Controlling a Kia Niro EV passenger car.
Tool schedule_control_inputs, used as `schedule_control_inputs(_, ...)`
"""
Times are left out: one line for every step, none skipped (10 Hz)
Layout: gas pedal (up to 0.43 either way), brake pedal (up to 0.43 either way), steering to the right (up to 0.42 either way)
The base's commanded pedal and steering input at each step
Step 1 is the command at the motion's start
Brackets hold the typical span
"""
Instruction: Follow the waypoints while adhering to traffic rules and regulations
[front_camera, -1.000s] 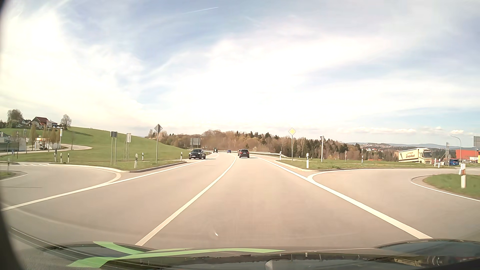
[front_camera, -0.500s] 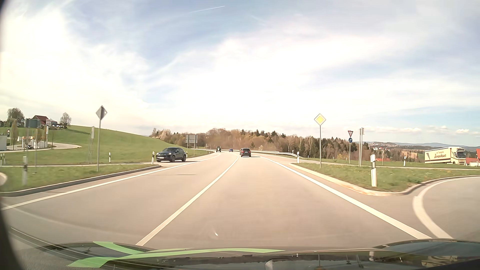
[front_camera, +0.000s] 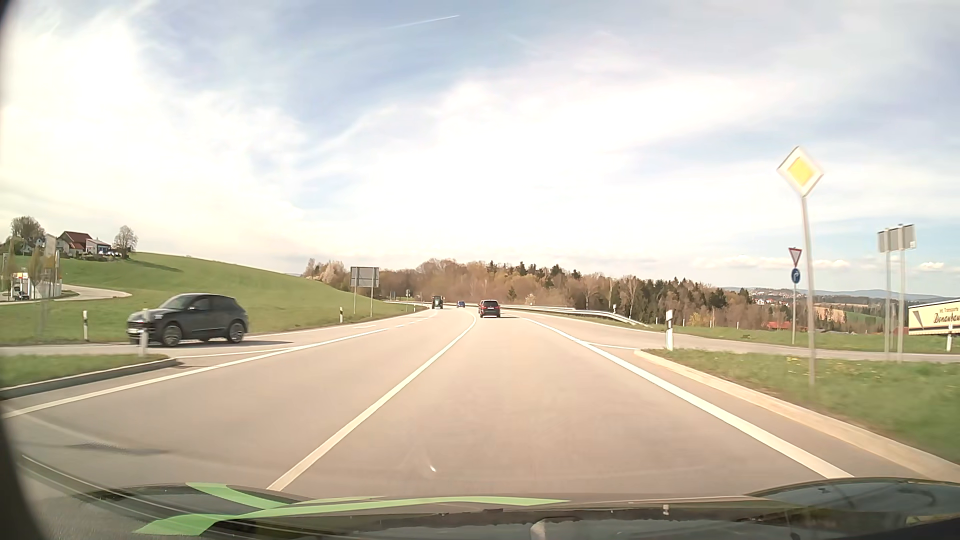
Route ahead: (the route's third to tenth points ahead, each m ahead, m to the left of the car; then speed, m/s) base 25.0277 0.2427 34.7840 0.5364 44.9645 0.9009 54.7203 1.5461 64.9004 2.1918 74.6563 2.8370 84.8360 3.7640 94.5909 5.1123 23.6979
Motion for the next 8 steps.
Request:
schedule_control_inputs(0.138,0.0,-0.006)
schedule_control_inputs(0.138,0.0,-0.006)
schedule_control_inputs(0.138,0.0,-0.006)
schedule_control_inputs(0.138,0.0,-0.006)
schedule_control_inputs(0.138,0.0,-0.007)
schedule_control_inputs(0.138,0.0,-0.008)
schedule_control_inputs(0.138,0.0,-0.008)
schedule_control_inputs(0.138,0.0,-0.008)
